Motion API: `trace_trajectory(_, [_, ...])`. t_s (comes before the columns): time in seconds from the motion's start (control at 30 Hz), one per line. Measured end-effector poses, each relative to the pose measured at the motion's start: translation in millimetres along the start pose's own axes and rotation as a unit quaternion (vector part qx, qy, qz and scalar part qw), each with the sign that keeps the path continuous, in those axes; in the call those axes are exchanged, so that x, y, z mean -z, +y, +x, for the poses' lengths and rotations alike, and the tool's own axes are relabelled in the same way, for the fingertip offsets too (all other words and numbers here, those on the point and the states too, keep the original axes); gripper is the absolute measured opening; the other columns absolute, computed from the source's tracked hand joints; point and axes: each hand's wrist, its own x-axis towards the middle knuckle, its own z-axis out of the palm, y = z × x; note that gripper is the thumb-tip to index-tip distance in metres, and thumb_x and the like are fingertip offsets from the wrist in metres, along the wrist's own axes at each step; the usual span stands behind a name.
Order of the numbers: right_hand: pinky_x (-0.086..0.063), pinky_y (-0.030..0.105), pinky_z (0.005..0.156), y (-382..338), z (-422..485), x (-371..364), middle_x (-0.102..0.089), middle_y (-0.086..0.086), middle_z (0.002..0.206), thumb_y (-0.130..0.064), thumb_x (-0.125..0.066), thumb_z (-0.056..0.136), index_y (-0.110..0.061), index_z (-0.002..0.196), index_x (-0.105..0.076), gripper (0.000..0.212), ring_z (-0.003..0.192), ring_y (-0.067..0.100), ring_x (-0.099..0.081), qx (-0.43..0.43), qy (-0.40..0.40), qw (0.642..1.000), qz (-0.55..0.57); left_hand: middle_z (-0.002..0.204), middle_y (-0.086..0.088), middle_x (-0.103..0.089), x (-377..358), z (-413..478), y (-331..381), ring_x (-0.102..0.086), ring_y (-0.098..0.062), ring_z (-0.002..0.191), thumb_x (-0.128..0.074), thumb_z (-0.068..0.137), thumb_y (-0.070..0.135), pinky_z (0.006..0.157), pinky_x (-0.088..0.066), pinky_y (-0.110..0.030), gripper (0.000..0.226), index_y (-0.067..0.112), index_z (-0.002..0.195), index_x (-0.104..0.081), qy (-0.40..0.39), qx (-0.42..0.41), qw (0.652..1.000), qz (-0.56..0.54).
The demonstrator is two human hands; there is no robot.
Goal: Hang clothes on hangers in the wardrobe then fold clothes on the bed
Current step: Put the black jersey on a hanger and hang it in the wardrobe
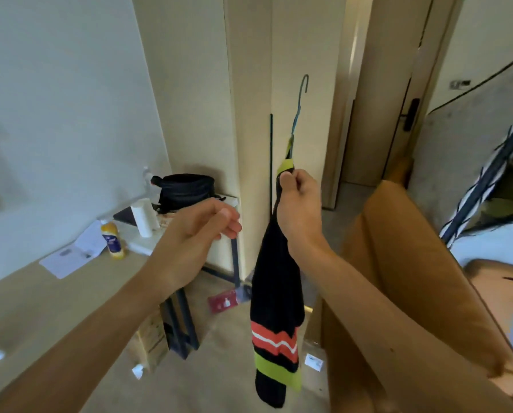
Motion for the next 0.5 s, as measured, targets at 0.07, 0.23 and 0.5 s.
trace_trajectory(0.07, [-0.030,0.030,0.055,15,28,-9,-0.035,-0.004,0.059,-0.017,-0.044,0.103,-0.017,0.068,-0.037,0.035,0.054,0.010,-0.033,-0.001,0.016,1.000,-0.010,0.091,-0.004,-0.074,7,32,-19,-0.070,-0.017,0.088,-0.048,0.088,0.050,0.081,-0.052,-0.020,0.045,0.012,0.098,-0.069,-0.015,-0.011,1.000,0.005])
trace_trajectory(0.23, [-0.030,0.035,0.056,73,118,-61,-0.037,0.006,0.066,-0.022,-0.043,0.103,-0.012,0.075,-0.044,0.029,0.059,0.018,-0.035,0.004,0.076,0.996,-0.042,0.092,-0.003,-0.073,32,145,-96,-0.069,-0.017,0.089,-0.047,0.096,0.031,0.084,-0.053,-0.027,0.033,0.006,0.098,-0.068,-0.072,-0.027,0.997,-0.024])
trace_trajectory(0.5, [-0.029,0.032,0.054,127,261,-94,-0.037,-0.003,0.061,-0.020,-0.045,0.102,-0.019,0.067,-0.041,0.035,0.058,0.012,-0.035,-0.019,0.177,0.980,-0.090,0.086,-0.005,-0.073,30,326,-184,-0.068,-0.016,0.082,-0.047,0.096,0.031,0.080,-0.052,-0.026,0.037,-0.001,0.098,-0.066,-0.129,-0.013,0.983,-0.133])
